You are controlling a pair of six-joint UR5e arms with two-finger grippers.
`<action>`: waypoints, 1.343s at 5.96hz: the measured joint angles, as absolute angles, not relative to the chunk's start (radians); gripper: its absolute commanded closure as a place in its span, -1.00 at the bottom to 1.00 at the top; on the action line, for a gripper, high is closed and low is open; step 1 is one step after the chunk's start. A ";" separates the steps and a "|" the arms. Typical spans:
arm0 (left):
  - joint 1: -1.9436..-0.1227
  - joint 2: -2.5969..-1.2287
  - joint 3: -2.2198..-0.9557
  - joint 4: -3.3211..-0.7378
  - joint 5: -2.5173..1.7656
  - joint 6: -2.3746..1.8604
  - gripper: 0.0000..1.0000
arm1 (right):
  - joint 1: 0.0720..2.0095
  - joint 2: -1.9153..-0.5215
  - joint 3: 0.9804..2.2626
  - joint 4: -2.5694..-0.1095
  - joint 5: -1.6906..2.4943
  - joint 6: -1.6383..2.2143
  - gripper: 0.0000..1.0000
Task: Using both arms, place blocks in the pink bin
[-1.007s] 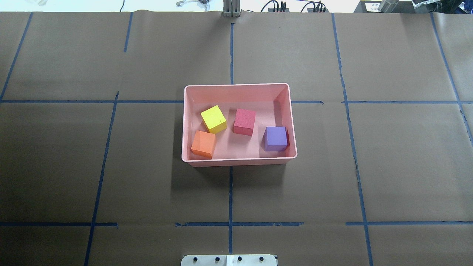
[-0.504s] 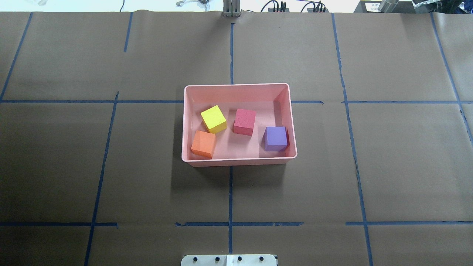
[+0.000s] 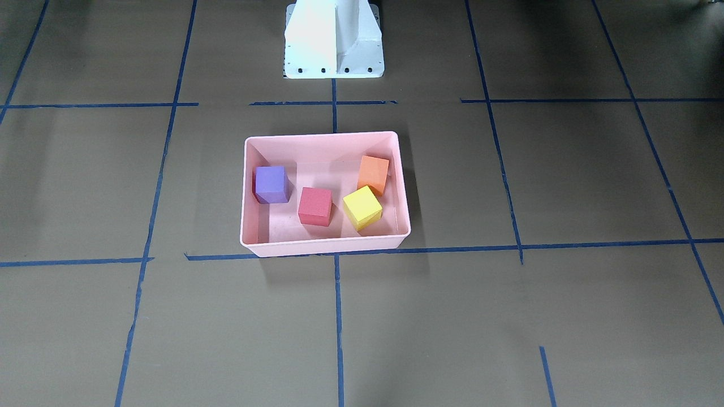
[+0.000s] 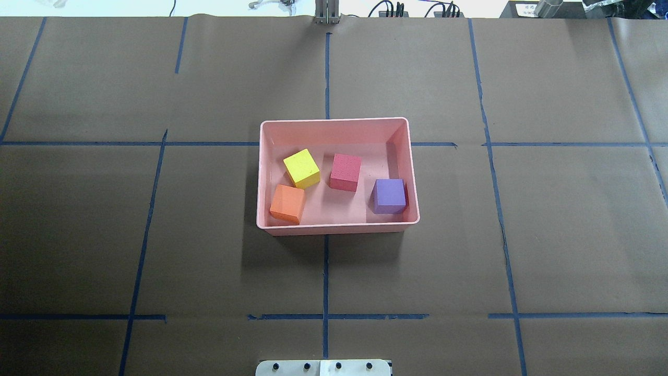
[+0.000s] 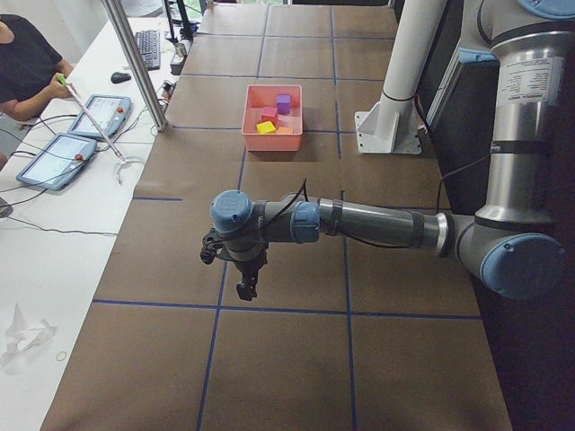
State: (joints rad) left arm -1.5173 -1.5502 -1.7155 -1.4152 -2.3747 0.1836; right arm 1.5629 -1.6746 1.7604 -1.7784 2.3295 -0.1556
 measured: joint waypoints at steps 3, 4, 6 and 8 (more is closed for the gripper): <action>-1.517 -1.551 -1.725 -1.414 -2.375 0.183 -1.00 | 1.562 -1.683 1.750 -1.764 2.329 -0.161 -1.00; -1.517 -1.554 -1.727 -1.414 -2.375 0.185 -1.00 | 1.560 -1.679 1.731 -1.737 2.330 -0.158 -1.00; -1.516 -1.558 -1.731 -1.414 -2.372 0.189 -1.00 | 1.560 -1.680 1.715 -1.689 2.372 -0.156 -1.00; -1.516 -1.557 -1.748 -1.413 -2.367 0.190 -1.00 | 1.561 -1.688 1.723 -1.684 2.366 -0.163 -1.00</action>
State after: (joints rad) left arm -1.5156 -1.5574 -1.7481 -1.4133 -2.3671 0.1902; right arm 1.5614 -1.6877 1.7230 -1.6839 2.3660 -0.1626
